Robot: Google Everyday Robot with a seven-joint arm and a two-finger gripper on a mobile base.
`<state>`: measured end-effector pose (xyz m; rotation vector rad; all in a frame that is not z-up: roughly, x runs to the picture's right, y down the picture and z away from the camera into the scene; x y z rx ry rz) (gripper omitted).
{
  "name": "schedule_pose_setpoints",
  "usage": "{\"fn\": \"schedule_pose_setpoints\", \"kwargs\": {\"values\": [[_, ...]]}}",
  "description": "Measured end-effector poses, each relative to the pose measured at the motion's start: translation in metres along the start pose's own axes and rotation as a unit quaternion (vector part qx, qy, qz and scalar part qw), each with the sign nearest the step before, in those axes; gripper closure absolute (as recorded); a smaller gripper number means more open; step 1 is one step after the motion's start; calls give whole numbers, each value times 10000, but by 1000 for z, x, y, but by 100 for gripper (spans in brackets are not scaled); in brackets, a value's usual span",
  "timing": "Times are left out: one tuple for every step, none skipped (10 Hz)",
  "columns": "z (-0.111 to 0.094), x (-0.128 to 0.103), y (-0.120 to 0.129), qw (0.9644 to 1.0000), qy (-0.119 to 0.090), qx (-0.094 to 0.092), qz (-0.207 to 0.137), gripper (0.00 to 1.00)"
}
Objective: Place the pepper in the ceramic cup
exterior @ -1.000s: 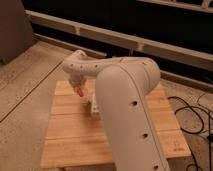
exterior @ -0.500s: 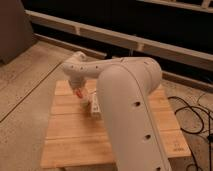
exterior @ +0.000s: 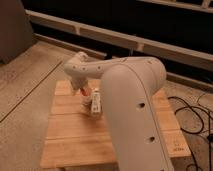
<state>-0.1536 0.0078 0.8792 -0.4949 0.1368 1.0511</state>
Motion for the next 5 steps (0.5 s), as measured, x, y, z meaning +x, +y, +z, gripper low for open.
{"fn": "schedule_pose_setpoints", "kwargs": {"values": [[-2, -1, -1, 10000, -34, 1, 12, 30], [-5, -2, -1, 10000, -62, 6, 13, 30], [-8, -4, -1, 10000, -96, 20, -1, 30], [-10, -5, -1, 9999, -102, 35, -19, 30], [-10, -5, 0, 9999, -105, 41, -38, 30]]}}
